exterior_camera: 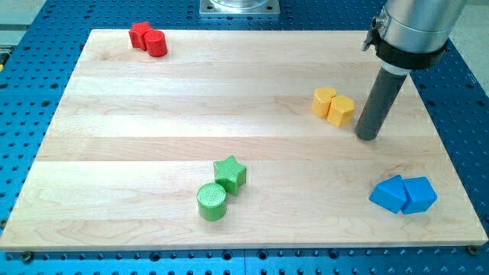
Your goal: Move the hexagon to the center of the board
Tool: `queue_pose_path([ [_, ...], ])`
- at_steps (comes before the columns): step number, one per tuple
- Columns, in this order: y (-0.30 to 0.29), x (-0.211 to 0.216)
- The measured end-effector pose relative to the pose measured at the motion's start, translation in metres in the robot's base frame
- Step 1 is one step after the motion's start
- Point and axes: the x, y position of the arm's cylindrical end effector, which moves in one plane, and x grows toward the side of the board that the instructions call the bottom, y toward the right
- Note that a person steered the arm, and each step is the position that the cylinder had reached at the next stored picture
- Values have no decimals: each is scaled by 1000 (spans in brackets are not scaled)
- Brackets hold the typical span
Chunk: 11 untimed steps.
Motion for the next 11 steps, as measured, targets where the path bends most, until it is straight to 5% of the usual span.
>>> queue_pose_path([
  [2,-1,0],
  [4,-56,-59],
  [6,-49,-103],
  [8,-100,-27],
  [9,-79,-43],
  [11,-192,-27],
])
